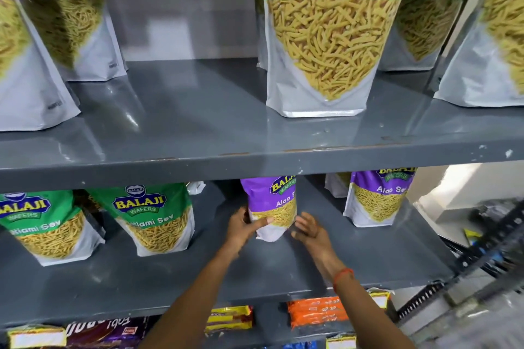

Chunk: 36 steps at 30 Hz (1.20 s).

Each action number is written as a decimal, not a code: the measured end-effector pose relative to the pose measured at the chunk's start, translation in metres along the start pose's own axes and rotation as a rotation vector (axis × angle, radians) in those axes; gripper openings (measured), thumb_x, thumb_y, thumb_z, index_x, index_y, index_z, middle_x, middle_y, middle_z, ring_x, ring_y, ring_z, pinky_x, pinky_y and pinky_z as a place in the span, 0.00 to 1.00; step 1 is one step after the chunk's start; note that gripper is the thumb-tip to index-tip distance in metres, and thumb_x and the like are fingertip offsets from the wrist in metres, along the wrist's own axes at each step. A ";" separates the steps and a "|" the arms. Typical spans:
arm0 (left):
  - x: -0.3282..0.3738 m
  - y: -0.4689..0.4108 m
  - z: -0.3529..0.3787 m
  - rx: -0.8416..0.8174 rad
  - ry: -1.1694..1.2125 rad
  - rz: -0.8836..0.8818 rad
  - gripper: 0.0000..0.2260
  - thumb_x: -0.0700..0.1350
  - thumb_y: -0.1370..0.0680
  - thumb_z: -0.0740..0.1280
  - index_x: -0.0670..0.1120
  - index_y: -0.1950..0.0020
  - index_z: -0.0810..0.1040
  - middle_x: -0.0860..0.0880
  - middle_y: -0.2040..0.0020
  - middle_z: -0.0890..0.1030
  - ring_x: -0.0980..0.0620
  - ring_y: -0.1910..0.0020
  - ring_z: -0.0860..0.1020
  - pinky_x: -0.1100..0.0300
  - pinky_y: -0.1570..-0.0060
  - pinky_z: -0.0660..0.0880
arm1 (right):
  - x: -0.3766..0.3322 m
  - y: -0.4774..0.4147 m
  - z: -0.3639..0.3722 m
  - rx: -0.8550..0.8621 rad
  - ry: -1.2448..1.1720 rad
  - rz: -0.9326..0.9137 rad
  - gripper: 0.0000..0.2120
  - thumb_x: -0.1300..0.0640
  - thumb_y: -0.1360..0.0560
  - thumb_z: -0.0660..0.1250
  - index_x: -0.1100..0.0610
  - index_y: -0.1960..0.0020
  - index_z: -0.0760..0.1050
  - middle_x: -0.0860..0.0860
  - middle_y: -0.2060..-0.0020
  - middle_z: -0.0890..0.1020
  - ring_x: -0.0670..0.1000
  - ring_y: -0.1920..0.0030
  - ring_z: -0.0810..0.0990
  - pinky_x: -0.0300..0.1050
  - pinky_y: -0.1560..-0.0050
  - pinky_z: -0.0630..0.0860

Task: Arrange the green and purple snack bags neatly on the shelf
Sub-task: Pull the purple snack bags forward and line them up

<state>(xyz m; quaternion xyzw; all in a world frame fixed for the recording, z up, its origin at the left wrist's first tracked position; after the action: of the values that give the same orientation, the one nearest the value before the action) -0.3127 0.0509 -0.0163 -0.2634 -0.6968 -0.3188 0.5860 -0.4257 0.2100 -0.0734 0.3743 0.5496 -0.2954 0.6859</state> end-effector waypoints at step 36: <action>0.039 0.012 0.236 -0.088 -0.392 0.258 0.41 0.41 0.31 0.74 0.36 0.26 0.51 0.44 0.25 0.55 0.50 0.26 0.55 0.79 0.38 0.49 | -0.059 -0.008 -0.237 0.333 0.410 -0.047 0.35 0.67 0.27 0.65 0.69 0.28 0.48 0.66 0.26 0.54 0.62 0.25 0.54 0.55 0.25 0.54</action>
<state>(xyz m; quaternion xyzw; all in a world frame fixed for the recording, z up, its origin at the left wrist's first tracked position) -0.4631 0.2363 -0.0023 -0.4322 -0.7432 -0.2144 0.4635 -0.5719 0.4036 -0.0445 0.5211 0.6295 -0.3158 0.4820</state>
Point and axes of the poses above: each hand's wrist, its own y-axis away from the middle knuckle, its own z-axis out of the palm, x = y × z, the point moved 10 cm from there along -y, towards the middle knuckle
